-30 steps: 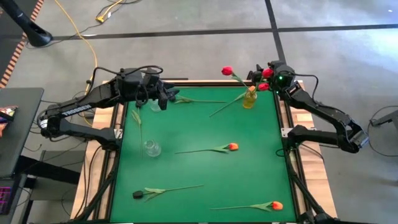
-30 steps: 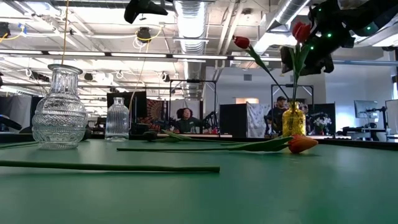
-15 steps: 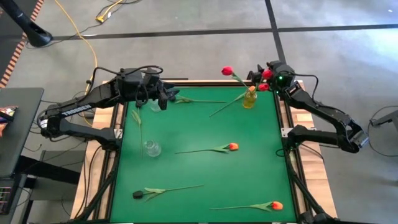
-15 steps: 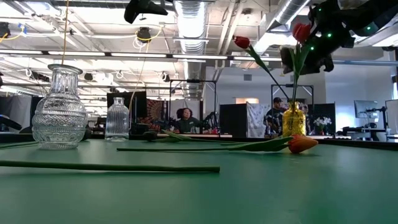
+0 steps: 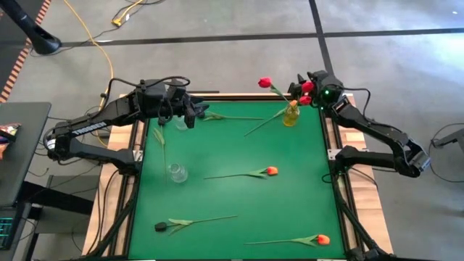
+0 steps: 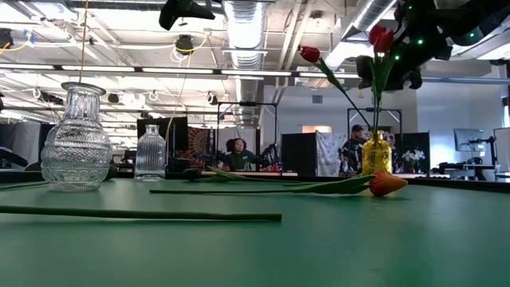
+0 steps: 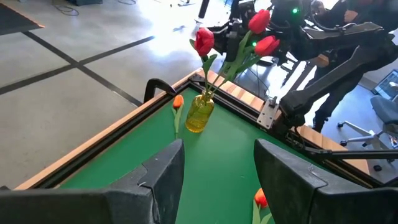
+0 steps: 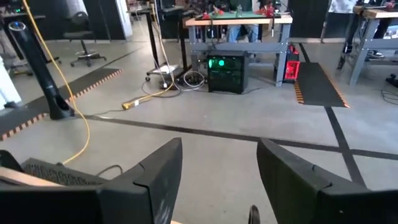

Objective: Sort flowers into vase by color
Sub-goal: Put the red flower into the yellow vase

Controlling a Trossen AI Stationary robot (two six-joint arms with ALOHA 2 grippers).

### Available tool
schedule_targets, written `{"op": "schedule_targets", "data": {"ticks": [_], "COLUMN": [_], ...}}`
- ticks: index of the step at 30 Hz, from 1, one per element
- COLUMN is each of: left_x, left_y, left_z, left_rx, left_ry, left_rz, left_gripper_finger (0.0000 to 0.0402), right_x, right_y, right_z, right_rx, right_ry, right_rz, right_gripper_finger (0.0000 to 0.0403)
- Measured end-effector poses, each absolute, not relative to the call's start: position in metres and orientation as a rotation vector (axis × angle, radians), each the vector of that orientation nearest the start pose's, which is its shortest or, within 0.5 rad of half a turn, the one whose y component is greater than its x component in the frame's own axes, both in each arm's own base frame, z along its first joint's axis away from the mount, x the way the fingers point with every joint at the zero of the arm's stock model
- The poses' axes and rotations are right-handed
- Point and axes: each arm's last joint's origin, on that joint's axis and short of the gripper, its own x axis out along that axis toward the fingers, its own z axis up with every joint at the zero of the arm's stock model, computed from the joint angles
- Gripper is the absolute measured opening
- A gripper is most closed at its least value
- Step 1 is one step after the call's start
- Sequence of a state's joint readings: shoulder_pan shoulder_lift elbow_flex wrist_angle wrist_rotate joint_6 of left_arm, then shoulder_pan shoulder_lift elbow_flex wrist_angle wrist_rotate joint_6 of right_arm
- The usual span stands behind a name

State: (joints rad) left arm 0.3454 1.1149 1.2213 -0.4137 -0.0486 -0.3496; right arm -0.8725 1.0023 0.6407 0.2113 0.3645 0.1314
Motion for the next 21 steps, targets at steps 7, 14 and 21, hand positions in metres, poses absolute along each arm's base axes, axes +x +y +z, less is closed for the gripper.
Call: {"op": "schedule_targets", "data": {"ticks": [7,14,21], "left_x": [0.219,0.219,0.219], "left_y": [0.080,0.080,0.080], "left_z": [0.397,0.397,0.397], "left_rx": [-0.388,-0.392,-0.392], "left_ry": [0.235,0.236,0.237], "left_rz": [0.441,0.430,0.428], "left_gripper_finger": [0.0180,0.0180,0.0180], "right_x": [0.129,0.121,0.121], "right_y": [-0.181,-0.186,-0.186], "right_z": [0.282,0.282,0.282], "right_rx": [0.300,0.537,0.592], "right_ry": [-0.044,-0.236,-0.286], "right_rz": [-1.279,-1.316,-1.312], "right_gripper_finger": [0.0268,0.0284,0.0292]}}
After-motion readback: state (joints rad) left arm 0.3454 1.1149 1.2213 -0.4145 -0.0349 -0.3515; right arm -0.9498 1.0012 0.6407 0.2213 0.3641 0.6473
